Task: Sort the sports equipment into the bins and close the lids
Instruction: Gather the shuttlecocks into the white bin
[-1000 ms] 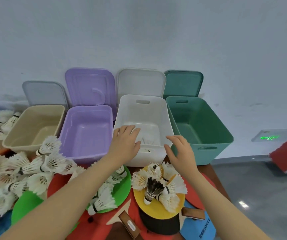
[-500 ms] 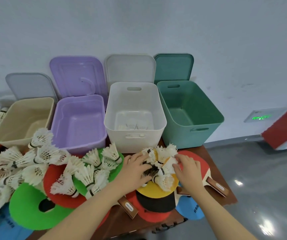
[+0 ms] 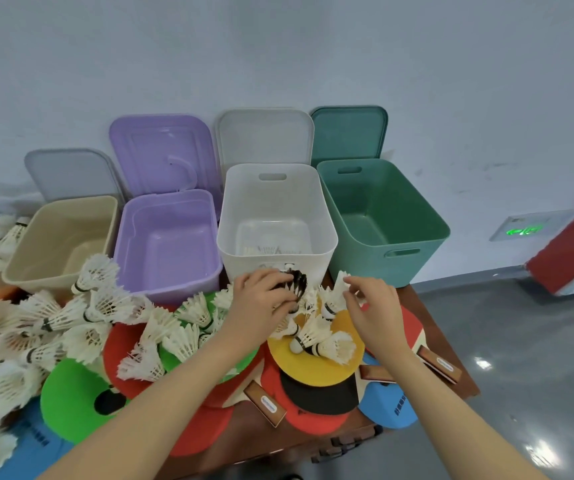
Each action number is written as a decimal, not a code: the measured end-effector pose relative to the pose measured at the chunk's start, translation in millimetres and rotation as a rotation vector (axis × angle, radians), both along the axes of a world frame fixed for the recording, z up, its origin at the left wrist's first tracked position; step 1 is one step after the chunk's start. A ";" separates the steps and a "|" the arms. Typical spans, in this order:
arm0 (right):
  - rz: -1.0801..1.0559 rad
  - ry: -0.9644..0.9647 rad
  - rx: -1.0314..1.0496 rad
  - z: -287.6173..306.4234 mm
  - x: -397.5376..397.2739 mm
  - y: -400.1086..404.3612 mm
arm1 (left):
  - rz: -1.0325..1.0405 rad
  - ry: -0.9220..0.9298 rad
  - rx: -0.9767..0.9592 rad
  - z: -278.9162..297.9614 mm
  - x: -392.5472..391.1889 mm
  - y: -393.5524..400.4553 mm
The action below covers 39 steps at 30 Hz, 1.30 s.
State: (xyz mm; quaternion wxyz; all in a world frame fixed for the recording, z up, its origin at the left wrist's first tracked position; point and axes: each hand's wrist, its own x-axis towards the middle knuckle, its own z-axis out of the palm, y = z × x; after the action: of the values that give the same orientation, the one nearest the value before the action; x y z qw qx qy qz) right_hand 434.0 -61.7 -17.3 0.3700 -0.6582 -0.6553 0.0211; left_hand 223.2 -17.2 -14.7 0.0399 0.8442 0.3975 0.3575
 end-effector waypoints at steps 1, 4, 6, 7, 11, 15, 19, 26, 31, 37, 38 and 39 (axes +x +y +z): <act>0.002 0.017 0.035 7.3 -1.8 2.5 | 0.008 -0.016 0.023 6.8 -2.3 4.8; 0.027 0.062 0.147 30.8 -7.8 15.5 | 0.057 -0.078 0.102 29.5 -5.9 24.2; 0.047 0.074 0.185 45.7 -12.6 29.6 | 0.086 -0.093 0.140 42.6 -7.3 40.6; 0.060 0.073 0.194 52.6 -15.0 38.8 | 0.098 -0.092 0.151 48.9 -8.4 49.3; 0.099 0.037 0.154 73.1 -21.8 82.8 | 0.169 -0.072 0.155 68.2 -12.3 84.8; 0.133 -0.015 0.137 80.4 -27.5 122.1 | 0.239 -0.016 0.080 71.3 -10.9 115.4; 0.135 -0.038 0.021 71.9 -30.4 150.0 | 0.327 0.043 -0.077 66.3 -11.4 134.5; 0.170 -0.014 -0.102 53.0 -24.5 139.7 | 0.328 0.097 -0.146 50.0 -27.3 123.7; 0.155 0.046 -0.036 46.2 -28.5 107.4 | 0.227 0.078 -0.098 42.8 -27.5 99.2; 0.127 0.030 0.021 30.9 -28.1 54.5 | 0.111 0.037 -0.113 29.2 -26.9 55.7; 0.118 0.027 -0.007 25.8 -26.3 45.1 | 0.099 0.033 -0.114 25.2 -27.1 48.9; 0.111 0.022 -0.041 20.3 -23.9 36.0 | 0.093 0.036 -0.117 20.9 -26.5 42.1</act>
State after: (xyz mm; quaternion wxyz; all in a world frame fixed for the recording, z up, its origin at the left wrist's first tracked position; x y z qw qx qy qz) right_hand 410.1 -25.6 3.0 0.3619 -0.6280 -0.6862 0.0622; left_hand 196.7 24.9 6.2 0.0652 0.8273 0.4570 0.3200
